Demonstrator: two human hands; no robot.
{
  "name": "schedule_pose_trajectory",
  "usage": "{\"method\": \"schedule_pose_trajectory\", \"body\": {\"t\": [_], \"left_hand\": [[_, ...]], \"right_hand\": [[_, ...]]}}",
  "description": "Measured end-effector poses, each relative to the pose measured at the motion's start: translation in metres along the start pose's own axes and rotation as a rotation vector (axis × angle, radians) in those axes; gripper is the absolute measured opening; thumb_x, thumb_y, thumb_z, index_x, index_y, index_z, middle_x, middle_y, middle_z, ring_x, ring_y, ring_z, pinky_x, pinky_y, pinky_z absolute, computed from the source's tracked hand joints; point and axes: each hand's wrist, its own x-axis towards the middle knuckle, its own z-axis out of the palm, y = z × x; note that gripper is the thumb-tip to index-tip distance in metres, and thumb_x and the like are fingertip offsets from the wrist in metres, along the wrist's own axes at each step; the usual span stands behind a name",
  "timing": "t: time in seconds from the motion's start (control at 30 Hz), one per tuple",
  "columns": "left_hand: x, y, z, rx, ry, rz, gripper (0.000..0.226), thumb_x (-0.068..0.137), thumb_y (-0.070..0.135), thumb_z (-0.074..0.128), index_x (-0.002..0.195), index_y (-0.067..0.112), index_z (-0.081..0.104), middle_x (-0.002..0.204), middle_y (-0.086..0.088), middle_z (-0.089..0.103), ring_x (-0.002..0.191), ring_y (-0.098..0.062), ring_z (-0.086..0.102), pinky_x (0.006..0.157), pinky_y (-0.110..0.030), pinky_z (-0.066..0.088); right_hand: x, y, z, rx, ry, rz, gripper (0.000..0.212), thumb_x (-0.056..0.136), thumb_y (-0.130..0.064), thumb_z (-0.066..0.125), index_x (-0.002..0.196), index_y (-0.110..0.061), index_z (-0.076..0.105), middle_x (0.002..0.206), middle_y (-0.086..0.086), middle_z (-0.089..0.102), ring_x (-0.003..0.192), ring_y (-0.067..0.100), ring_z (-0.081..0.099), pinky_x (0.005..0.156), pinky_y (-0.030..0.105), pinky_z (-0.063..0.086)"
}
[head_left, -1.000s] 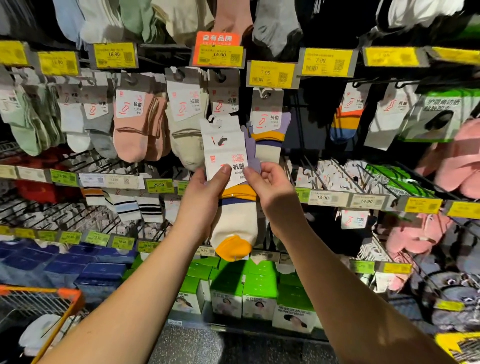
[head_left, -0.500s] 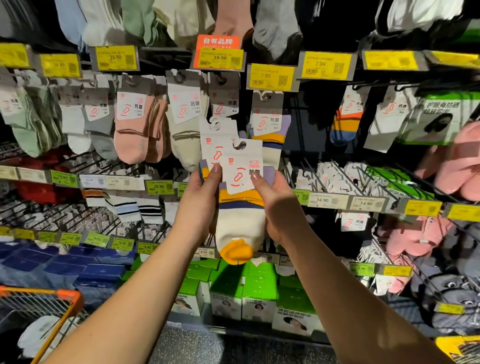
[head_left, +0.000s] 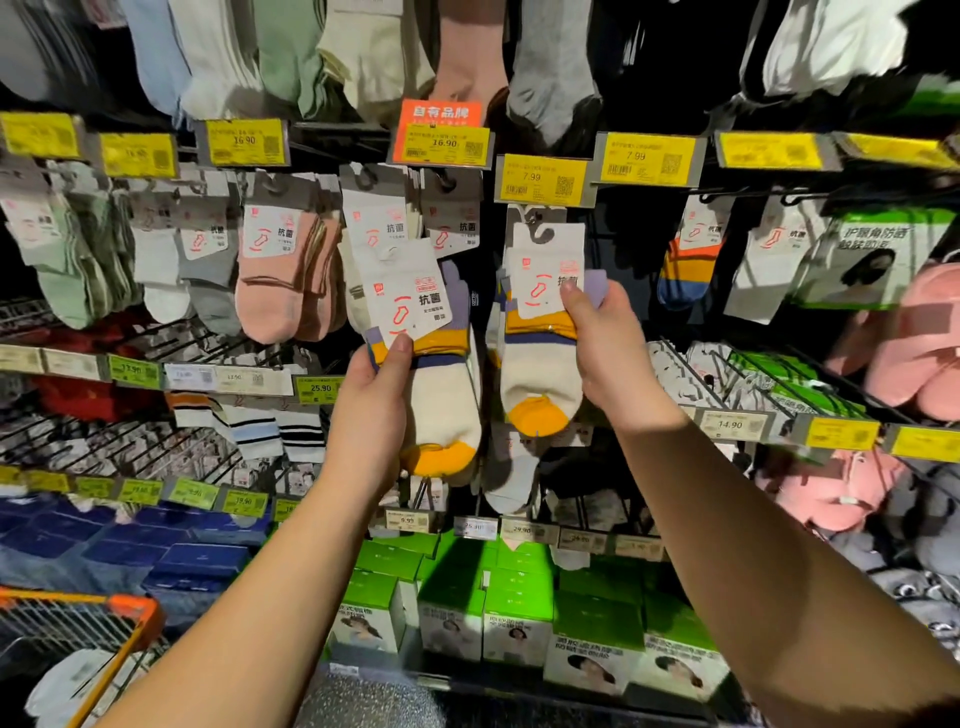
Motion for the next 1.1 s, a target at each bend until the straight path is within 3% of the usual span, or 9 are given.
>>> {"method": "schedule_pose_trajectory", "body": {"t": [0.23,0.37,0.47,0.53,0.6,0.73,1.0,1.1], "left_hand": [[0.000,0.009,0.006,-0.007,-0.015,-0.008,0.011,0.101,0.034,0.056,0.106,0.029,0.065,0.112,0.004,0.075,0.104,-0.016,0.071,0.099,-0.050,0.053],[0.001,0.012,0.007,0.003,-0.025,-0.018,0.025,0.088,0.048,0.061,0.105,0.030,0.067,0.112,0.003,0.075,0.106,-0.019,0.071,0.099,-0.054,0.052],[0.001,0.009,0.007,-0.006,-0.031,-0.038,0.022,0.092,0.045,0.061,0.105,0.028,0.067,0.112,0.001,0.075,0.105,-0.021,0.071,0.098,-0.054,0.053],[0.001,0.008,0.007,-0.021,-0.027,-0.055,0.015,0.099,0.038,0.059,0.106,0.027,0.066,0.112,0.000,0.075,0.104,-0.022,0.071,0.098,-0.055,0.053],[0.002,0.007,0.008,-0.023,-0.033,-0.059,0.016,0.099,0.037,0.058,0.108,0.027,0.066,0.113,0.000,0.075,0.105,-0.022,0.071,0.098,-0.054,0.053],[0.001,0.007,0.008,-0.038,-0.034,-0.076,0.014,0.101,0.034,0.057,0.109,0.027,0.066,0.113,0.000,0.075,0.105,-0.023,0.071,0.097,-0.055,0.053],[-0.001,0.009,0.008,-0.052,-0.033,-0.094,0.016,0.101,0.031,0.056,0.112,0.026,0.066,0.112,0.000,0.075,0.104,-0.022,0.072,0.096,-0.052,0.054],[-0.001,0.011,0.007,-0.055,-0.028,-0.093,0.016,0.101,0.032,0.056,0.113,0.026,0.065,0.113,0.000,0.075,0.105,-0.023,0.071,0.097,-0.053,0.054]], "right_hand": [[0.037,0.002,0.007,-0.096,0.023,-0.008,0.007,0.098,-0.033,0.060,0.098,-0.027,0.056,0.111,0.002,0.069,0.106,0.022,0.066,0.097,0.049,0.053],[0.049,0.006,0.009,-0.121,0.048,0.007,0.014,0.094,-0.039,0.061,0.096,-0.027,0.055,0.111,0.003,0.069,0.106,0.024,0.066,0.097,0.051,0.053],[0.054,0.009,0.011,-0.183,0.065,0.013,0.023,0.092,-0.043,0.060,0.095,-0.022,0.053,0.111,0.010,0.067,0.105,0.032,0.065,0.087,0.046,0.054],[0.058,0.009,0.012,-0.325,0.077,0.001,0.029,0.099,-0.042,0.054,0.110,-0.015,0.052,0.110,0.009,0.061,0.099,0.029,0.059,0.075,0.035,0.044],[0.062,0.009,0.012,-0.567,0.096,-0.011,0.042,0.104,-0.042,0.045,0.128,-0.008,0.045,0.113,0.008,0.056,0.098,0.027,0.054,0.074,0.034,0.036],[0.073,0.010,0.011,-0.871,0.094,-0.043,0.050,0.105,-0.049,0.035,0.128,-0.005,0.041,0.123,0.017,0.059,0.106,0.038,0.058,0.069,0.039,0.038],[0.095,0.016,0.019,-0.949,0.108,0.052,0.059,0.104,-0.053,0.035,0.136,-0.004,0.040,0.133,0.017,0.056,0.116,0.038,0.057,0.073,0.037,0.039],[0.104,0.015,0.021,-0.970,0.119,0.092,0.068,0.104,-0.054,0.035,0.150,-0.005,0.030,0.143,0.016,0.052,0.123,0.038,0.054,0.080,0.039,0.043]]}}
